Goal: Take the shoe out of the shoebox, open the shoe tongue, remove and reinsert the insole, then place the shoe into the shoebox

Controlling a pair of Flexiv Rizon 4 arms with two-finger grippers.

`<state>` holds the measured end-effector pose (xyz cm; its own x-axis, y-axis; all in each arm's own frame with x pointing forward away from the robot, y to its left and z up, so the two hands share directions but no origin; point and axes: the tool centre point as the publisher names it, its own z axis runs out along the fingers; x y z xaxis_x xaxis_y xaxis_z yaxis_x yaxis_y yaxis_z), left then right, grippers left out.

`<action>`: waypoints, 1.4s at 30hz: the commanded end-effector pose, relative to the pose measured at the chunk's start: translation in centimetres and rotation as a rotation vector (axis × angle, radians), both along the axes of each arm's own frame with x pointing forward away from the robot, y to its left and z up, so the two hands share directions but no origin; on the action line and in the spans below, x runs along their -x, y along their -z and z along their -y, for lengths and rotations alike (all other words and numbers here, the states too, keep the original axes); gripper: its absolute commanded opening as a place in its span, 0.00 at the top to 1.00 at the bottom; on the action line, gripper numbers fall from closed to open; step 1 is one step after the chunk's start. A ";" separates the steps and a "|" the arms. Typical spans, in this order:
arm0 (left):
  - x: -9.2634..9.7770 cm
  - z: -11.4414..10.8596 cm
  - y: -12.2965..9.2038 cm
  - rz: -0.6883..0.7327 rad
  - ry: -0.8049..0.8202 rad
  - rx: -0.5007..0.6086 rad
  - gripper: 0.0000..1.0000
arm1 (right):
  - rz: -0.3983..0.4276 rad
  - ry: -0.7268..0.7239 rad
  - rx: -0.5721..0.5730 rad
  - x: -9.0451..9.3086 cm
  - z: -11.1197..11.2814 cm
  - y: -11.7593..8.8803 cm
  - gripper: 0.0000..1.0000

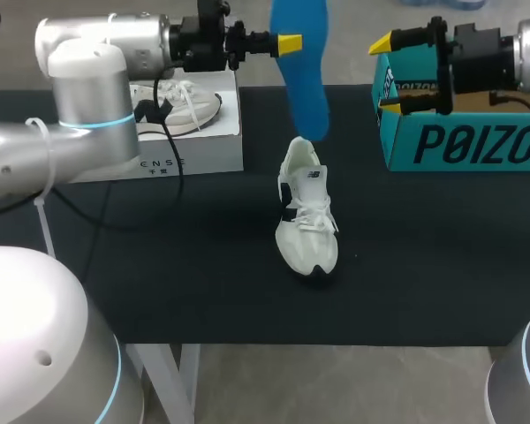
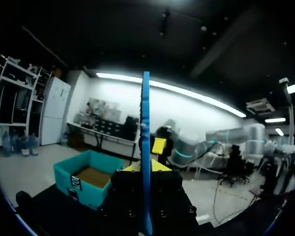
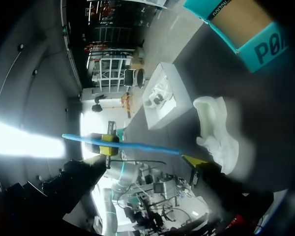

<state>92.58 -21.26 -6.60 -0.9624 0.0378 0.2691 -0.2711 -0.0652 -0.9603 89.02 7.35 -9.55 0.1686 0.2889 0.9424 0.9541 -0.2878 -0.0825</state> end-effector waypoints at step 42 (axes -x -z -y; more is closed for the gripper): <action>-0.6 3.5 4.1 -1.503 0.101 -0.129 1.00 | 0.398 -0.402 1.128 1.5 0.4 -9.2 0.00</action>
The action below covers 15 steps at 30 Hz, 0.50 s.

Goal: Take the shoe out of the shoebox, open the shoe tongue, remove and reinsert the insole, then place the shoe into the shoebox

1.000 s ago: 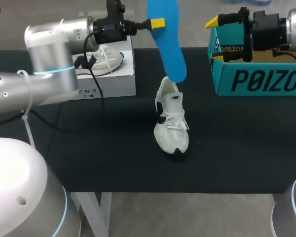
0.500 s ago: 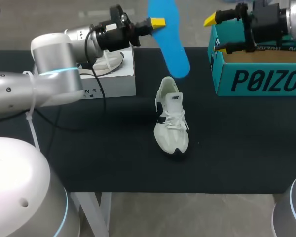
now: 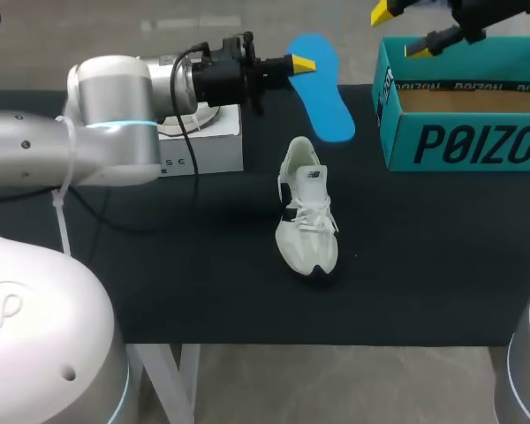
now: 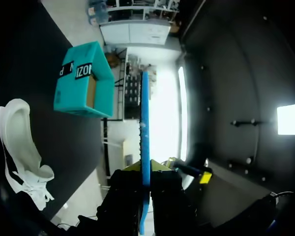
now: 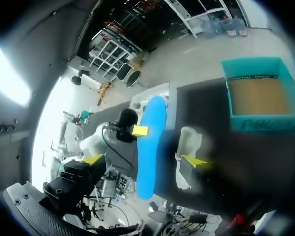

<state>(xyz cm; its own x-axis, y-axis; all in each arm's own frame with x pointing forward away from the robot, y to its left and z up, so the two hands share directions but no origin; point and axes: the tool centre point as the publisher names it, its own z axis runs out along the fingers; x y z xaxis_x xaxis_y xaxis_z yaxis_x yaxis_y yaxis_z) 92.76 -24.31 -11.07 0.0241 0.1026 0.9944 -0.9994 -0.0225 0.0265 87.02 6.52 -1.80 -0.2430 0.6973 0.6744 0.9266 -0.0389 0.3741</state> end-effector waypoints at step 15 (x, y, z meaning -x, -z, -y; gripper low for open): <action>-0.5 1.8 0.9 0.013 0.129 -0.067 1.00 | -0.072 -0.183 0.733 0.1 -1.9 -1.9 0.00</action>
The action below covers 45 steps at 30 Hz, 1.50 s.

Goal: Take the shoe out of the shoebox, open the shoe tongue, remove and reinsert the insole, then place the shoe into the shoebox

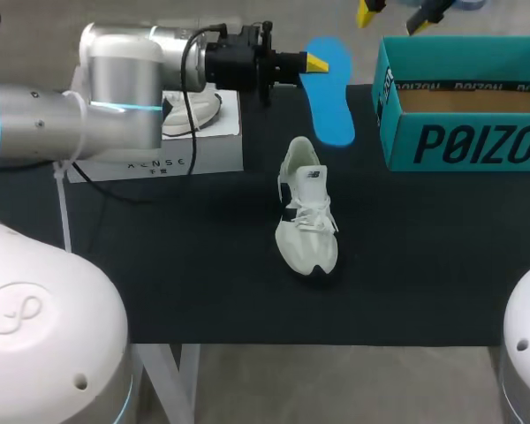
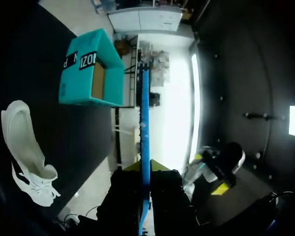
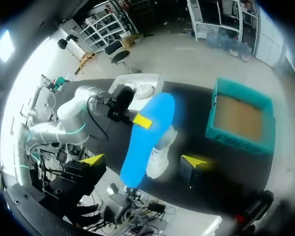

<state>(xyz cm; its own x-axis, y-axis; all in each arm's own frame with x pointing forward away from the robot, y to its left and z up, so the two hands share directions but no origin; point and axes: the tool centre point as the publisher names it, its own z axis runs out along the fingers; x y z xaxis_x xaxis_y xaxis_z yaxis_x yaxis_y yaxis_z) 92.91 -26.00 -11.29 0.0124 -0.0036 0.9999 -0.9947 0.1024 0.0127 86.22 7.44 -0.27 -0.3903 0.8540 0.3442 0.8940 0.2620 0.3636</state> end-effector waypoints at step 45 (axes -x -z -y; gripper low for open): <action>-0.1 2.3 0.7 0.018 0.043 0.057 1.00 | -0.257 0.400 0.326 -2.6 -4.6 1.1 0.00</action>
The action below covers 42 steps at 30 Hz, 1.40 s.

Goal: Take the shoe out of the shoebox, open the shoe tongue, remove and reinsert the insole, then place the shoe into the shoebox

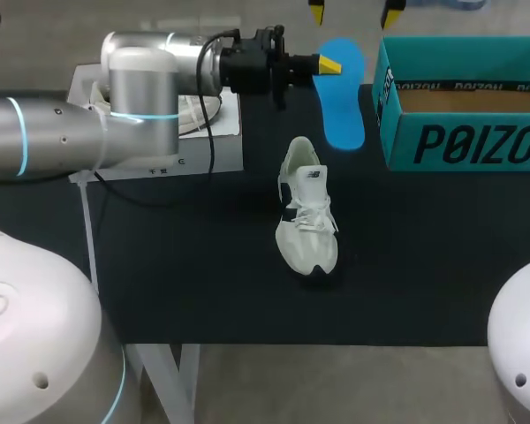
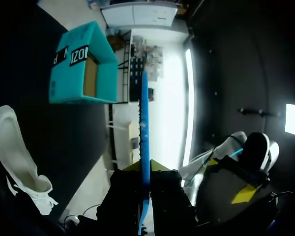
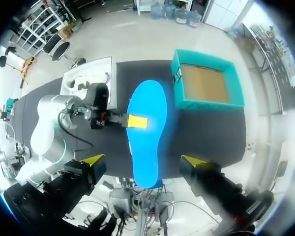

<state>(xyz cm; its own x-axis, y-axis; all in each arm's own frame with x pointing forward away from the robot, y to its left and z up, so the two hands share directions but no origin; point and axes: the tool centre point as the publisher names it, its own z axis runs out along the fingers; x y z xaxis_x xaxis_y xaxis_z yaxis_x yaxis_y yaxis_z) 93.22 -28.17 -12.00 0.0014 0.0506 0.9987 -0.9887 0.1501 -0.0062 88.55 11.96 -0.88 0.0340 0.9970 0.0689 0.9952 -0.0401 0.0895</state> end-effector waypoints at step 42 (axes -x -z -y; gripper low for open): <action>-0.7 -2.9 -0.1 0.345 -0.044 -0.045 1.00 | 0.177 0.139 -1.050 -1.8 5.0 1.4 0.00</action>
